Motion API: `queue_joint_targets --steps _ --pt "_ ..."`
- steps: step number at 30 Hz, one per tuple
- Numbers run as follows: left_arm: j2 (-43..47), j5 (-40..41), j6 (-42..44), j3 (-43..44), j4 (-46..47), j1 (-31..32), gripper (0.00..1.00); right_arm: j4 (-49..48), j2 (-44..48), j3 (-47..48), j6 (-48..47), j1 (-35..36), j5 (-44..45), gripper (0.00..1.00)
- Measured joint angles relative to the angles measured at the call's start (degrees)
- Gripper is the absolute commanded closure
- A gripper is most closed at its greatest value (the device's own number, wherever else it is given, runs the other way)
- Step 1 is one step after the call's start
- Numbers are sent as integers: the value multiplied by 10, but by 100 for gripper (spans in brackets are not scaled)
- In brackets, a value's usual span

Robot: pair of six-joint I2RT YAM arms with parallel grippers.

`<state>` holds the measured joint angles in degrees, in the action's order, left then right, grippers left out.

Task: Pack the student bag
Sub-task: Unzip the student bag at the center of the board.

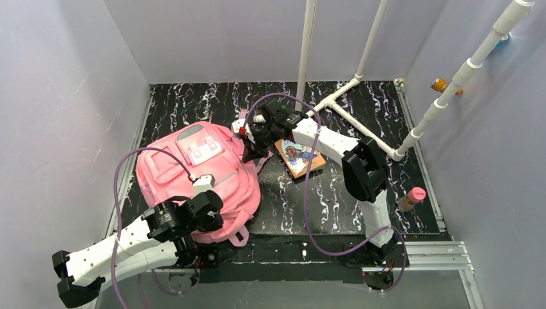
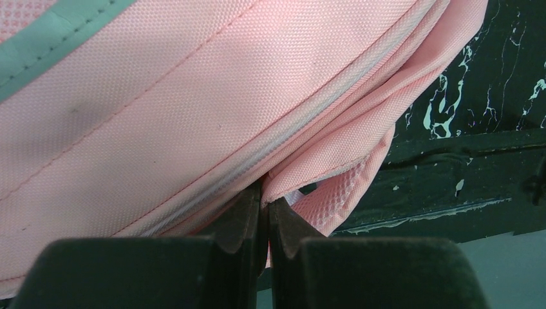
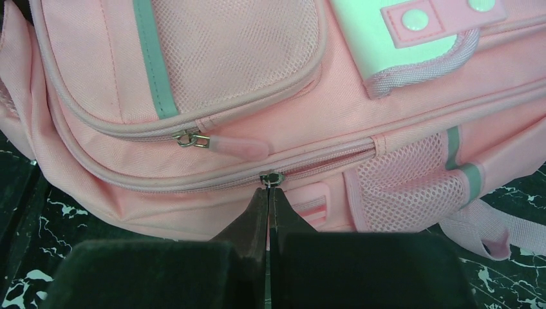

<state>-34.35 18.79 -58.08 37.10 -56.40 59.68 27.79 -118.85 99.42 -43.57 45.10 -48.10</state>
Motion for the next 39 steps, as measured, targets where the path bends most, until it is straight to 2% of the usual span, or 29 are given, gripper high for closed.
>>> queue_joint_targets --steps 8,14,17,21,25,28,30,33,39 --pt "-1 1 0 0 0 0 100 15 5 -8 0 1 -28 99" --pt "-27 -1 8 3 -3 0 100 -20 51 -90 51 20 0 99" --pt "-40 -3 12 4 -2 0 100 -62 103 -152 105 34 34 99" --pt "-42 -10 18 4 -6 0 100 -165 166 -250 221 52 85 99" --pt "-42 -15 24 4 -9 0 100 -263 188 -320 330 74 143 99" --pt "-45 -17 28 4 -12 0 100 -303 189 -344 393 96 199 99" --pt "-47 -17 30 4 -12 0 100 -319 191 -355 422 103 230 92" --pt "-47 -16 31 4 -9 0 100 -325 192 -359 445 111 266 87" --pt "-35 -16 31 4 -5 0 100 -326 192 -357 423 113 277 78"
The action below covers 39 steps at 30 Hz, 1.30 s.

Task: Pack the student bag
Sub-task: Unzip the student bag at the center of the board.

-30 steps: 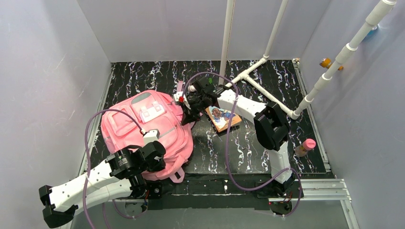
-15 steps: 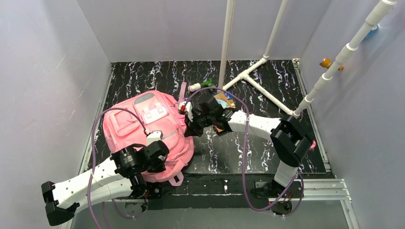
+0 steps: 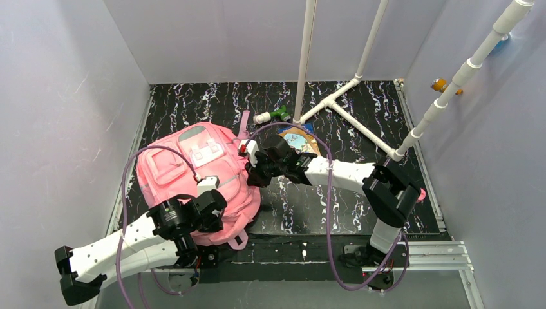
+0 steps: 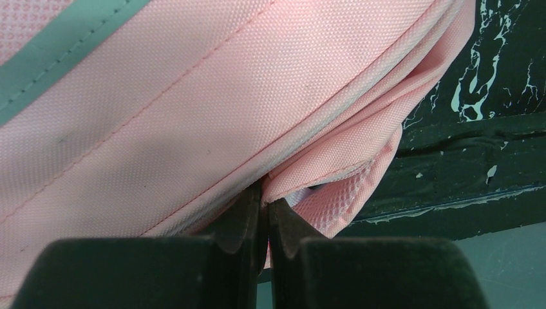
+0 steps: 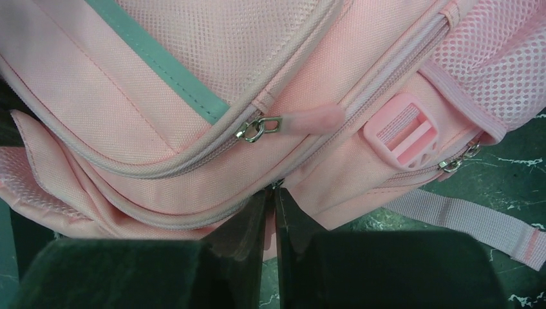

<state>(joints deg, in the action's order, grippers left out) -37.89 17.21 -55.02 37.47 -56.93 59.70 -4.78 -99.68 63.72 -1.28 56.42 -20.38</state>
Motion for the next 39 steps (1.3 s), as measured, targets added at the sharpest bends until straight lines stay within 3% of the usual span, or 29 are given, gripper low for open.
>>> queue_joint_targets --steps 3,9,11,18,20,30,35,39 --pt "6 0 -1 0 0 0 100 11 -2 8 -21 -3 -10 71" --pt "7 0 -2 0 0 0 100 17 -9 13 -48 -13 -41 67" --pt "7 0 -2 0 0 0 100 16 -11 13 -51 -14 -45 71" --pt "4 0 -2 0 1 0 100 17 -16 15 -53 -17 -66 99" --pt "4 0 -2 0 1 0 100 23 -16 19 -50 -17 -62 99" --pt "-83 -10 26 35 44 -12 100 219 9 111 -47 5 77 99" --pt "-152 -51 74 62 88 -80 100 282 31 121 -49 18 162 99" --pt "-155 -68 110 70 137 -135 100 282 65 99 -70 28 193 99"
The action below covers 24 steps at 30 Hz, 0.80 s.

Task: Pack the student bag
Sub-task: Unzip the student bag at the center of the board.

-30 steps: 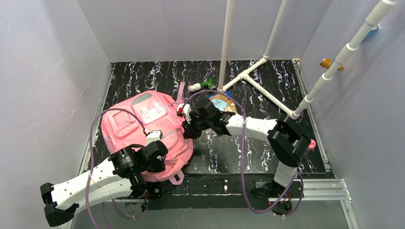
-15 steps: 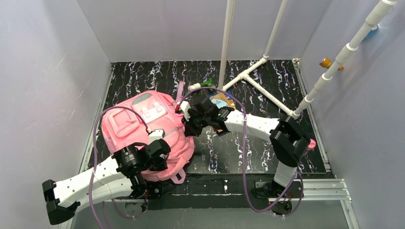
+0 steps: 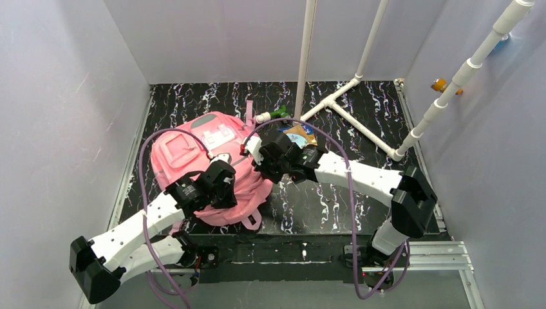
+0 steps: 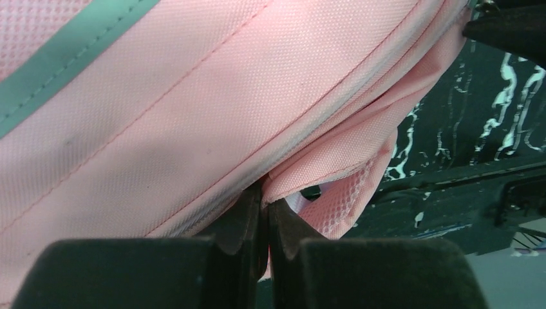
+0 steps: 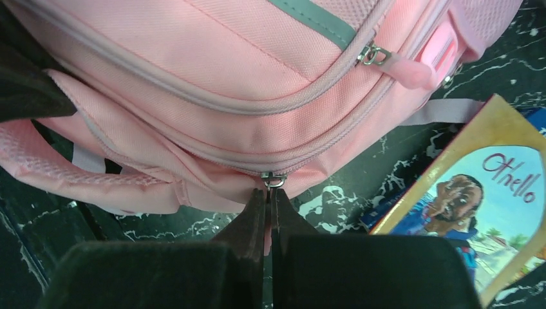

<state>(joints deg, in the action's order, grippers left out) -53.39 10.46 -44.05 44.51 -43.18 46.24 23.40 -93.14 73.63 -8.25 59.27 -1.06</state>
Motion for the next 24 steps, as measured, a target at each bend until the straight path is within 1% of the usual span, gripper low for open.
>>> queue_joint_targets --steps 4,7,12,15,16,18,19,21,23,24 --pt "18 -24 13 -4 24 -16 100 6 26 -4 -26 -5 -5 99" --pt "24 -39 16 -15 38 -22 100 4 29 -7 -18 -3 -12 99" --pt "3 -54 14 -19 42 -26 100 -68 41 -70 70 33 -3 99" --pt "-15 -66 10 -22 45 -27 100 -82 32 -80 110 38 5 99" --pt "-20 -69 9 -22 48 -27 96 -82 29 -80 116 38 11 99" --pt "-24 -83 10 -22 59 -30 71 -82 27 -80 120 36 22 99" --pt "-23 -88 11 -22 63 -31 60 -83 27 -80 122 33 22 99" --pt "-12 -103 10 -22 77 -31 45 -89 27 -80 126 22 9 99" --pt "14 -116 14 -20 93 -31 25 -99 27 -80 129 7 -17 99" --pt "27 -121 18 -17 94 -31 18 -104 28 -80 130 -1 -30 99"
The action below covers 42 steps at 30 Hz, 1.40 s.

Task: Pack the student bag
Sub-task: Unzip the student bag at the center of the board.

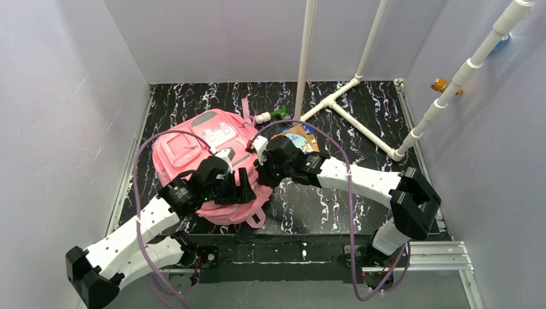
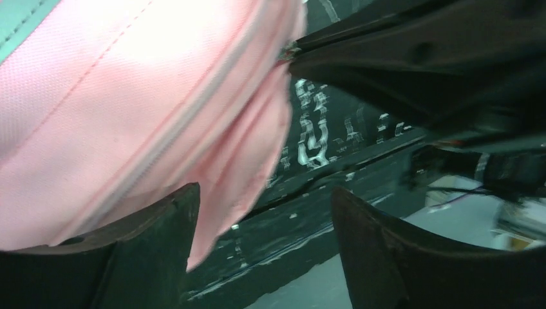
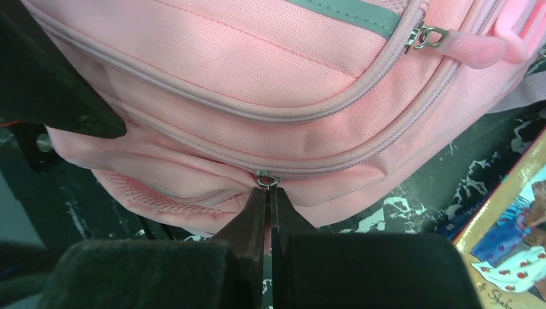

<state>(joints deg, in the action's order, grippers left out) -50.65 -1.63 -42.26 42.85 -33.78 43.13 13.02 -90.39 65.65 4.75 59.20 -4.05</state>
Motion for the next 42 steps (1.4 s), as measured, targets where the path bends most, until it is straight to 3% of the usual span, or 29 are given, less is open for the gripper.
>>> queue_joint_targets --steps 6,12,17,29,38,42 --pt "12 -3 56 112 -49 0 11 -65 0 -30 28 -35 -78 99" --pt "-67 87 156 244 -97 0 9 -119 0 -48 69 -49 -113 99" --pt "-154 167 231 252 -100 0 10 -152 7 -57 92 -59 -124 99" --pt "-214 252 277 190 -23 0 45 -202 27 -82 118 -76 -125 99" --pt "-267 262 268 192 26 10 98 -205 27 -84 113 -83 -98 99" --pt "-283 264 266 208 26 5 100 -205 27 -84 103 -85 -89 99"
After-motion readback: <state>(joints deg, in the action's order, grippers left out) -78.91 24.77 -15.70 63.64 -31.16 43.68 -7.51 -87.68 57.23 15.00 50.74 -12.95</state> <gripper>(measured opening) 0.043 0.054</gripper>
